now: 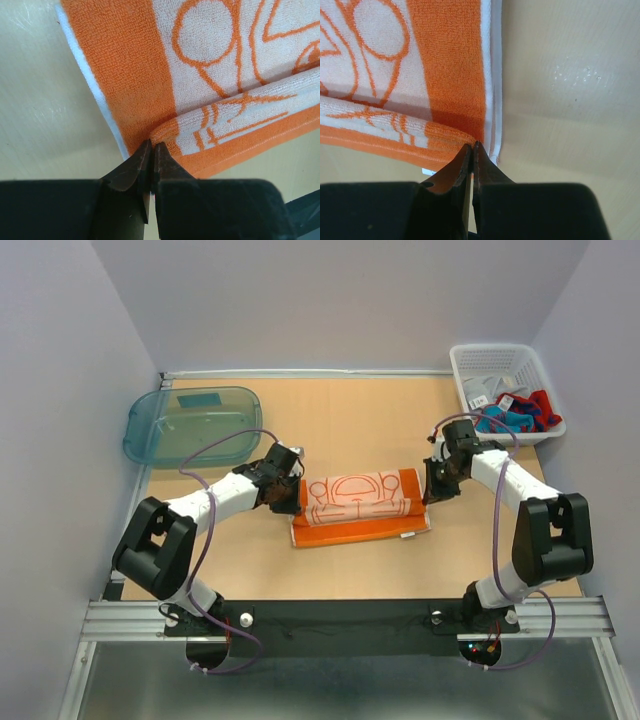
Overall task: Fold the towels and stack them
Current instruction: Fold the towel
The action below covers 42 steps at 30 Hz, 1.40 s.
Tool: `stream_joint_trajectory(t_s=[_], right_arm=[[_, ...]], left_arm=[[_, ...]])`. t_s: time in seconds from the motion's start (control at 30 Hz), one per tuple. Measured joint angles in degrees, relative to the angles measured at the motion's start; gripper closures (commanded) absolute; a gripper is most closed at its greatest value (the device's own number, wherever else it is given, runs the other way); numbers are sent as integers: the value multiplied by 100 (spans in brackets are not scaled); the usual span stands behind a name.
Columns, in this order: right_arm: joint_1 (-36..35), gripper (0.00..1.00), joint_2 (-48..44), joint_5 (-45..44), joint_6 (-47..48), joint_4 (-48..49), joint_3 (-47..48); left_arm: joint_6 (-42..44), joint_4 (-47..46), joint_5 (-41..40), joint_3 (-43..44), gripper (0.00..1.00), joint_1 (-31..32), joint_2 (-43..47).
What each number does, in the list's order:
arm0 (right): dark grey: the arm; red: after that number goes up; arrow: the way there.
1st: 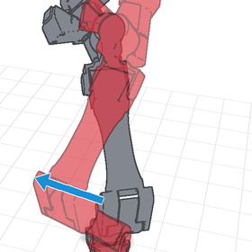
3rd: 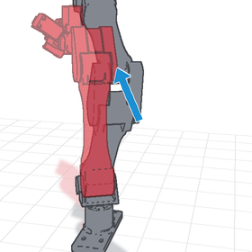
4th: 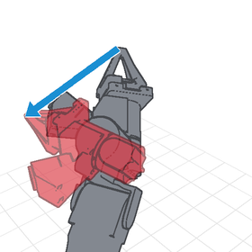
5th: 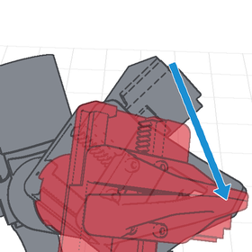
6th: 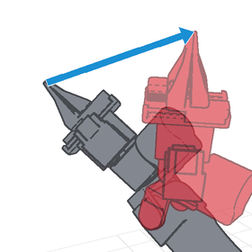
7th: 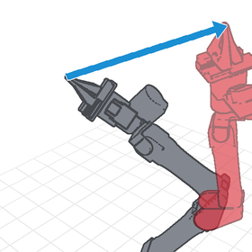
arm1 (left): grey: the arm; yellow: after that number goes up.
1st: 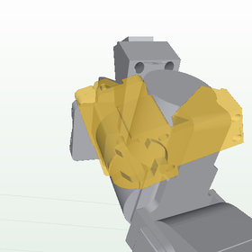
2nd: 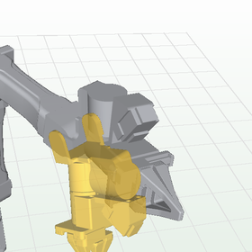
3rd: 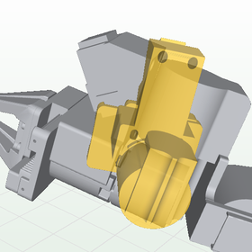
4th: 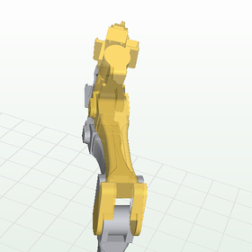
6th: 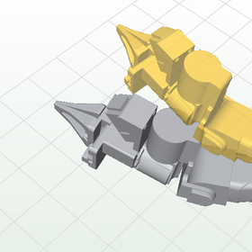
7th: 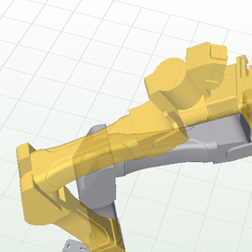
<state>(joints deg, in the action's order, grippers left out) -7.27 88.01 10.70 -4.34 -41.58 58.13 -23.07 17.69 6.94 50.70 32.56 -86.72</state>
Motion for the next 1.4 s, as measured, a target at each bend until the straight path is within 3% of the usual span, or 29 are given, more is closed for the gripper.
stream_joint_trajectory(t_s=[0.6,1.03,1.07,1.1,1.2,1.33,1.37,1.4], right_arm=[[0,99,-590,-37,-66,2,0],[0,93,-448,-83,-221,74,-269],[0,91,-424,-81,-227,74,-269],[0,77,-411,-79,-236,74,-269],[4,54,-409,-170,-229,74,-269],[55,46,-518,-256,-201,66,-262],[50,46,-577,-238,-201,59,-245],[33,45,-656,-214,-205,55,-223]], left_arm=[[-155,299,37,35,100,0,592],[-319,28,216,-391,89,111,516],[-339,-4,221,-426,82,118,507],[-356,-22,227,-455,78,120,505],[-372,4,164,-483,67,136,505],[-407,275,7,-492,50,149,638],[-433,330,-11,-490,38,160,732],[-455,387,-37,-481,34,175,850]])
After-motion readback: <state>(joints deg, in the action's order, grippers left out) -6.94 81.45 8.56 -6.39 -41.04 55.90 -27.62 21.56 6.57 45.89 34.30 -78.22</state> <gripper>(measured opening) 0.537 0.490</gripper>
